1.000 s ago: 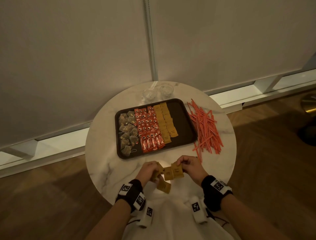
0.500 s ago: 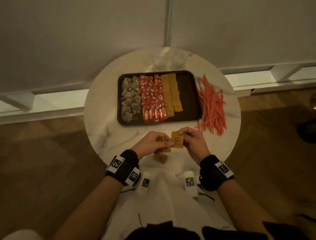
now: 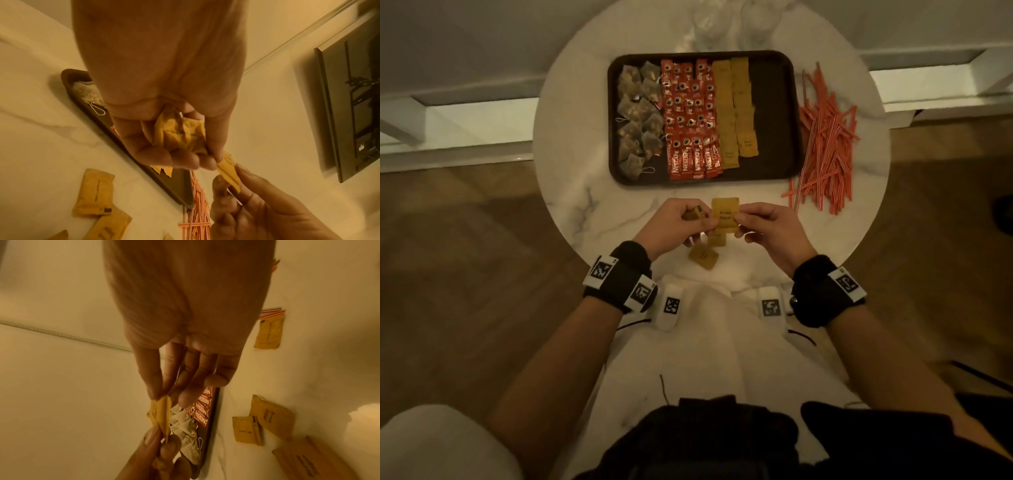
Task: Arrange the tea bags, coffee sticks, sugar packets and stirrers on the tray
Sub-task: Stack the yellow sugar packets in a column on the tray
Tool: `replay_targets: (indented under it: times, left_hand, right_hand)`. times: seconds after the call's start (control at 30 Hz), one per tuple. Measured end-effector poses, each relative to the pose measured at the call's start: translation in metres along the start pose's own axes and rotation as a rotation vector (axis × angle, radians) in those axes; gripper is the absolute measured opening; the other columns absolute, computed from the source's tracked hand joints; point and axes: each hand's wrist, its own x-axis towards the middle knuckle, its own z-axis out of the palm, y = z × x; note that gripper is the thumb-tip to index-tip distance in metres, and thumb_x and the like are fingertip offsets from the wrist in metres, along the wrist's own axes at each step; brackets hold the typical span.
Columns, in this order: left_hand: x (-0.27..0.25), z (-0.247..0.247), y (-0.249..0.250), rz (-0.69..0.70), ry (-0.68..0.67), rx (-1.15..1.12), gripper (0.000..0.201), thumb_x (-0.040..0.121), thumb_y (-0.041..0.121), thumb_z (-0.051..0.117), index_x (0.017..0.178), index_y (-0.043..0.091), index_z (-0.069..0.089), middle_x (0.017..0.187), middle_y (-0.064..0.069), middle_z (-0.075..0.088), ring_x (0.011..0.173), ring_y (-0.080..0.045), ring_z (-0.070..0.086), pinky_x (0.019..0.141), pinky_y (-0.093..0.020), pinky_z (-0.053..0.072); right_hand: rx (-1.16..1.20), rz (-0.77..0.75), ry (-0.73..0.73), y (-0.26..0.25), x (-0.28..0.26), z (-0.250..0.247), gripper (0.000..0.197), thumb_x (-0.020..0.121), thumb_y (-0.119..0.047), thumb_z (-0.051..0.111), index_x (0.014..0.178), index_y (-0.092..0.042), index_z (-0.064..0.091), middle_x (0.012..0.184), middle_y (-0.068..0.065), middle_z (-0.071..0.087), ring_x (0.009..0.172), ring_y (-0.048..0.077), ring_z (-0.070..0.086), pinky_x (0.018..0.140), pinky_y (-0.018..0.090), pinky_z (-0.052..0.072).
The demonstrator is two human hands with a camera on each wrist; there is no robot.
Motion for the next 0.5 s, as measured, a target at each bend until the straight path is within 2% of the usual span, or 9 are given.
replay_targets:
  times: [0.13,0.27,0.33,0.4,0.5]
  left_hand:
    - [0.009,0.001,-0.001,-0.009,0.012,0.019,0.001,0.092,0.017,0.067,0.093,0.017,0.068,0.075,0.004,0.07,0.06,-0.008,0.06,0.056,-0.021,0.05]
    - [0.02,0.0,-0.003,-0.052,0.064,-0.021,0.009,0.094,0.016,0.065,0.102,0.013,0.067,0.08,-0.002,0.07,0.061,-0.008,0.061,0.055,-0.02,0.051]
    - [0.026,-0.002,-0.006,-0.099,0.106,-0.065,0.012,0.095,0.013,0.062,0.106,0.012,0.065,0.087,-0.003,0.072,0.066,-0.008,0.065,0.057,-0.021,0.053]
    - [0.031,-0.005,-0.009,-0.148,0.13,-0.137,0.015,0.096,0.009,0.058,0.109,0.013,0.063,0.095,-0.007,0.073,0.076,-0.013,0.068,0.06,-0.025,0.055]
    - [0.035,-0.01,-0.015,-0.195,0.142,-0.187,0.02,0.096,0.004,0.053,0.113,0.013,0.062,0.1,-0.01,0.073,0.083,-0.02,0.071,0.058,-0.026,0.057]
  right_hand:
    - [-0.091,-0.011,0.004,-0.002,0.006,-0.002,0.01,0.083,-0.001,0.072,0.087,-0.01,0.072,0.073,0.003,0.072,0.064,0.016,0.065,0.058,0.02,0.048]
    - [-0.217,-0.024,0.057,-0.002,0.019,-0.009,0.012,0.084,-0.001,0.072,0.084,-0.012,0.071,0.075,0.003,0.072,0.064,0.014,0.065,0.059,0.02,0.048]
    - [-0.336,-0.028,0.092,-0.002,0.033,-0.019,0.011,0.084,-0.002,0.073,0.085,-0.013,0.071,0.078,0.005,0.071,0.064,0.011,0.064,0.06,0.021,0.048]
    - [-0.425,-0.015,0.13,-0.004,0.048,-0.03,0.007,0.086,-0.004,0.072,0.089,-0.01,0.071,0.081,0.006,0.07,0.063,0.006,0.063,0.06,0.022,0.048]
    - [-0.524,-0.031,0.197,-0.013,0.074,-0.046,0.017,0.088,-0.007,0.07,0.104,-0.002,0.07,0.091,0.008,0.07,0.063,-0.005,0.061,0.06,0.01,0.046]
